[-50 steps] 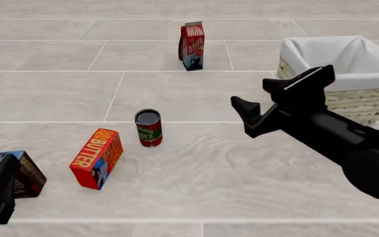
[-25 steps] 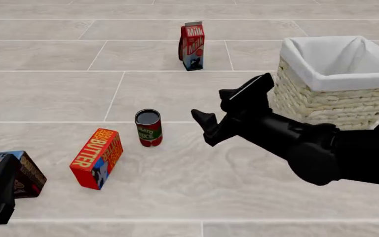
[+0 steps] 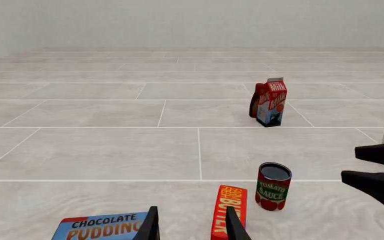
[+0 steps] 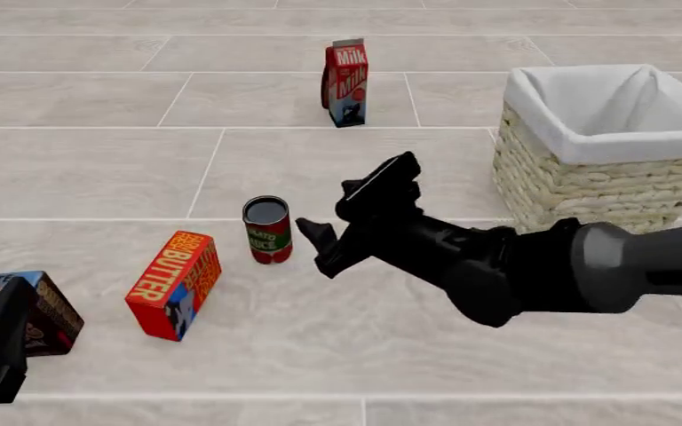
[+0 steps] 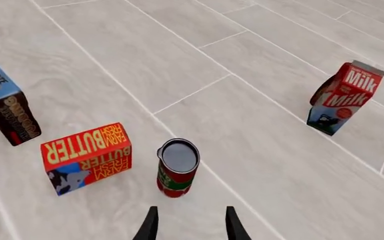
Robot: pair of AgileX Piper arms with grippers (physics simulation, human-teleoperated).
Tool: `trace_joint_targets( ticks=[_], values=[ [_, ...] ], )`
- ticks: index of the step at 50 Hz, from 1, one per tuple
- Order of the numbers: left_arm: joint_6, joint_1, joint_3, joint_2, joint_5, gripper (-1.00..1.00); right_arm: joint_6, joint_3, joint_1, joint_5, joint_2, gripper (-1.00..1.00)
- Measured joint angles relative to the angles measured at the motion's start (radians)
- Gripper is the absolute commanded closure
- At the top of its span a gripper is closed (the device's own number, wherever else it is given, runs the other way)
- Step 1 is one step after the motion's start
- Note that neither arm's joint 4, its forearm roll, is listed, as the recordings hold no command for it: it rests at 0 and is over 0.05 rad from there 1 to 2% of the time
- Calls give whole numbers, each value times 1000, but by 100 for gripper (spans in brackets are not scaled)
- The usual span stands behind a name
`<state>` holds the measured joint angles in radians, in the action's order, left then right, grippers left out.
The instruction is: Pick the tomato sauce and place it in the basket.
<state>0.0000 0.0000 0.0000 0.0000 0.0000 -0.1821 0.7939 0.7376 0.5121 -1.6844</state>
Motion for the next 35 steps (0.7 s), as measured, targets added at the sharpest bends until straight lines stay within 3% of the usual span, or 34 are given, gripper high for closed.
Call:
trace_joint_targets(
  ticks=[35],
  values=[
    [0, 0, 0, 0, 0, -100, 19, 199, 31, 29, -256, -100]
  ],
)
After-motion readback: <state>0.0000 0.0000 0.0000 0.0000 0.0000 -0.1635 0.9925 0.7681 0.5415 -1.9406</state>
